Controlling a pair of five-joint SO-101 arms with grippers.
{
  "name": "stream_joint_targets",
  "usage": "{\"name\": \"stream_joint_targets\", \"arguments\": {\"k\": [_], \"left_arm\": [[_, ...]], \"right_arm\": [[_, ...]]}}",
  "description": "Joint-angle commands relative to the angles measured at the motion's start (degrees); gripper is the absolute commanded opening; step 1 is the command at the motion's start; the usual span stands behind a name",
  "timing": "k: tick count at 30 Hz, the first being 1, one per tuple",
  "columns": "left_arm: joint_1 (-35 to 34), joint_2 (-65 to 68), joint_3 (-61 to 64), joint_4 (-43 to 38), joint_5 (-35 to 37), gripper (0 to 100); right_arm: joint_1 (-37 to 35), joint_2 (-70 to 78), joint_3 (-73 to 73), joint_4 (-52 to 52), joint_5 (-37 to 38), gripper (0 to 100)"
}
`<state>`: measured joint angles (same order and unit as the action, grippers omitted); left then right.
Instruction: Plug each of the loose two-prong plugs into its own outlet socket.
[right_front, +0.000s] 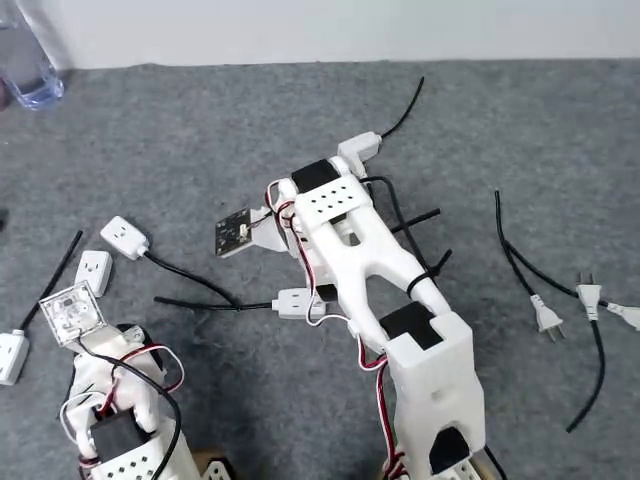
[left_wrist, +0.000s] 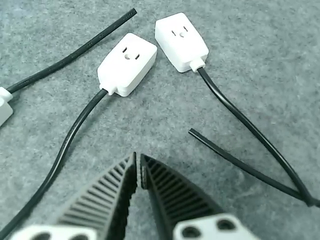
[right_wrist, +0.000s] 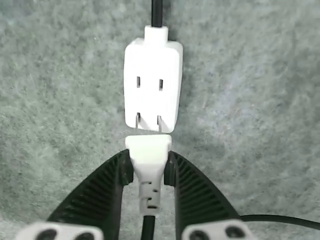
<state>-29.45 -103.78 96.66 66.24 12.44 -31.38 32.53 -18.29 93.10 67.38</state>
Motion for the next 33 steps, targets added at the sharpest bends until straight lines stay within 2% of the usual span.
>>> {"name": "stream_joint_targets", "arguments": {"k": [1,6,20,33], "left_arm": [[-0.3,-0.7,-0.3,0.1,-0.4,1],[-0.3,-0.7,-0.3,0.1,-0.4,1],[-0.3,-0.7,-0.3,0.1,-0.4,1],[-0.3,-0.7,-0.3,0.1,-0.4,1]], "right_arm": [[-3.8,0.0,0.1,-1.0,-1.1,0.9],[-4.1,-1.5,0.1,0.3,-2.4,0.9],[-10.7,-1.6,0.1,0.9,-5.8,0.9],[-2.4,3.1,0.2,0.9,-5.6,0.9]]}}
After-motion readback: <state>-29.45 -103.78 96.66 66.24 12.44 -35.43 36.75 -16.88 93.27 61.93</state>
